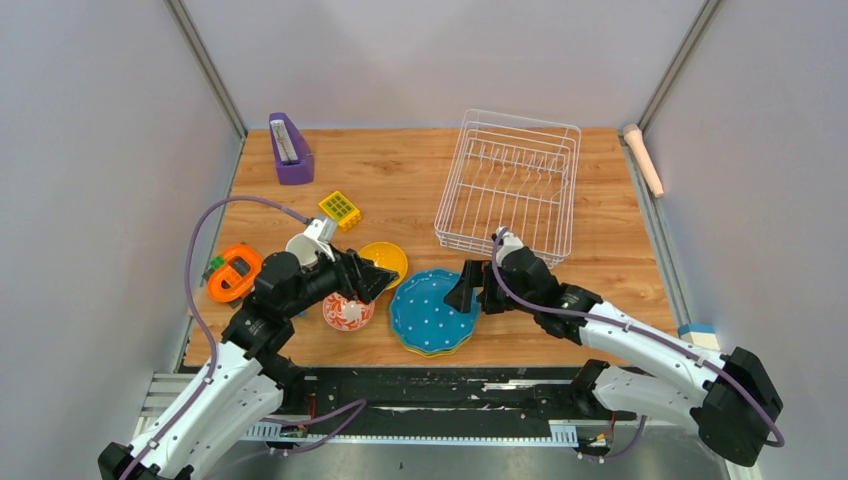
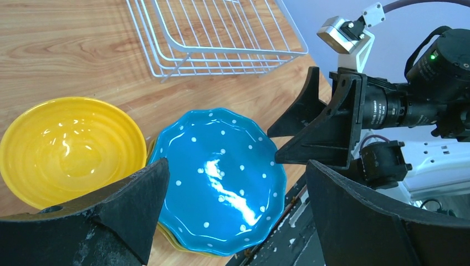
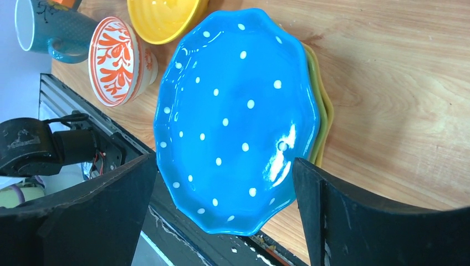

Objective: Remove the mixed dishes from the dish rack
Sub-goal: Place the plate at the center of the board, then reset both arms

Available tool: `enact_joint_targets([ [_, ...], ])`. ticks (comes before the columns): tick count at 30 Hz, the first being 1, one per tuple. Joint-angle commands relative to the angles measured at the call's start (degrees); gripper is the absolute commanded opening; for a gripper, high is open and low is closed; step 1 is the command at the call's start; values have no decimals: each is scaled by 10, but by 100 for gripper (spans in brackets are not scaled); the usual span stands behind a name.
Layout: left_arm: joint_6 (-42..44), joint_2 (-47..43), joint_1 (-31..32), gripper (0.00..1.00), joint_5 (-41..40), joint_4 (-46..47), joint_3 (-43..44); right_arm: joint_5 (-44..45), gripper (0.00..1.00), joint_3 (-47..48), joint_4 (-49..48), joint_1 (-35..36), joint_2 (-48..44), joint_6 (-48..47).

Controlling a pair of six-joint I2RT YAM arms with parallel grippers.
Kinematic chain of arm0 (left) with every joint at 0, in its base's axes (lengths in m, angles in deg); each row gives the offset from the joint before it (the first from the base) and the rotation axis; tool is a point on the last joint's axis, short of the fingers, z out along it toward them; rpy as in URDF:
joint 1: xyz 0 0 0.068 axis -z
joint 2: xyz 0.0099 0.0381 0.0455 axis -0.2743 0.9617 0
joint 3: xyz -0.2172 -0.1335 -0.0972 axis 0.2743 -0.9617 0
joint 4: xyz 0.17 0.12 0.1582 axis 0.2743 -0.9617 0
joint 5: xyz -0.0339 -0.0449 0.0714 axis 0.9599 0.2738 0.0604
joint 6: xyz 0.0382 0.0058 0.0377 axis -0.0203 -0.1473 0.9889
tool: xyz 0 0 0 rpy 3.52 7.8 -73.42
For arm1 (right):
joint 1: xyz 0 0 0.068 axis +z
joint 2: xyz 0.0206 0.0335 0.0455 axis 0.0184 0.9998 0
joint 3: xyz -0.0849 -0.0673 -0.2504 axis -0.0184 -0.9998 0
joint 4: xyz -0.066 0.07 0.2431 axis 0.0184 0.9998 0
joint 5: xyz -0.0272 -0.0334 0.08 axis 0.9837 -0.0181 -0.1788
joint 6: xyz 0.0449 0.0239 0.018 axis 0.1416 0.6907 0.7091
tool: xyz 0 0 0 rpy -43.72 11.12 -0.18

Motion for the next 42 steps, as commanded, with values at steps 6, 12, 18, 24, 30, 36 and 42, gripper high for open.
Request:
enact_joint_targets([
  [6,-3,-5,-1,100,-5,1,27,-38,100,-9,-69,5,-26,-41],
  [12,-2,-7,-1,100,-23,-14,38,59,100,5,-30,5,-53,-26],
  [18,-22,-9,-1,100,-123,-87,76,282,100,63,58,5,-65,6],
  [24,-34,-3,-1,100,-272,-244,154,432,100,125,135,5,-83,18],
  [30,-35,-34,-1,100,-349,-323,193,505,100,141,149,5,-137,-12],
  [36,-38,-62,-1,100,-415,-357,223,516,100,150,155,4,-188,-47],
  [42,-32,-55,-1,100,-423,-368,242,514,100,146,159,4,-213,-51],
])
